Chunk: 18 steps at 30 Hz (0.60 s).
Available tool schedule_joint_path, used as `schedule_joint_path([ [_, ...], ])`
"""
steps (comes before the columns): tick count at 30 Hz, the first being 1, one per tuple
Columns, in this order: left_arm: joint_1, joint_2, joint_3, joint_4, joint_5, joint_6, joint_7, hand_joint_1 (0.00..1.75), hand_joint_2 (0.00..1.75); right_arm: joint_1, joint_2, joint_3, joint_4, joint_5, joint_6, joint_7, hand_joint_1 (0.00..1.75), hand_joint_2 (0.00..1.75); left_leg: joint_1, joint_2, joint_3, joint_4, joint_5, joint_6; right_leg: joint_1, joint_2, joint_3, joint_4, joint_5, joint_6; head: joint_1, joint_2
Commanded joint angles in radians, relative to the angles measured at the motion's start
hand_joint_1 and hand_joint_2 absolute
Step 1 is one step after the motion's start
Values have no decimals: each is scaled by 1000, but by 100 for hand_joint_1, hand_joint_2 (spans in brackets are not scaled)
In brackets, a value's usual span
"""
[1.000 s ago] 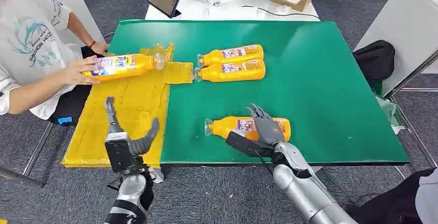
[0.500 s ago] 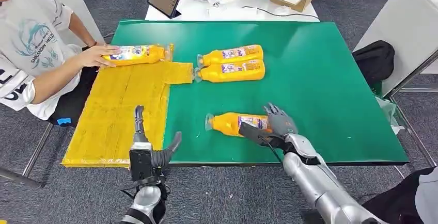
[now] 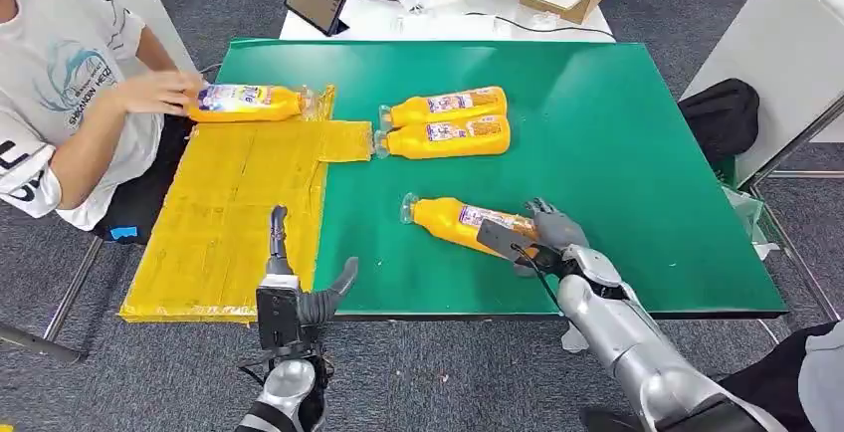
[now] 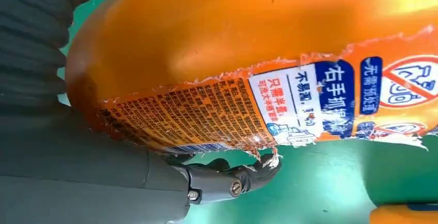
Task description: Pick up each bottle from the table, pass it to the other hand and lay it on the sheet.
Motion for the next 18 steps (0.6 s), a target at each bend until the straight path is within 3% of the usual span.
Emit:
schedule_joint_path([
  [1, -27, 19, 34, 18, -8, 14, 3, 0, 175, -38, 50, -1, 129, -58, -37, -48, 171, 175, 0, 2, 4, -1, -1, -1, 1, 2, 3, -1, -1, -2, 0, 0],
  [14, -30, 23, 11, 33, 38, 7, 3, 0, 175, 81, 89, -100, 28, -186, -156, -203, 175, 175, 1, 0, 5, -1, -2, -1, 1, 0, 5, -2, -2, -2, 0, 0],
  [17, -27, 26, 11, 48, 66, -53, 3, 0, 175, 142, 129, -153, -74, -230, -259, -322, 175, 175, 1, 0, 5, -1, -2, -2, 1, 0, 5, -1, -2, -2, 0, 0],
  [18, -30, 23, 16, 74, 131, -157, 3, 0, 175, 188, 156, -182, -147, -236, -341, -385, 175, 175, 1, 0, 4, -1, -1, -1, 1, 0, 4, -1, -1, -2, 0, 0],
])
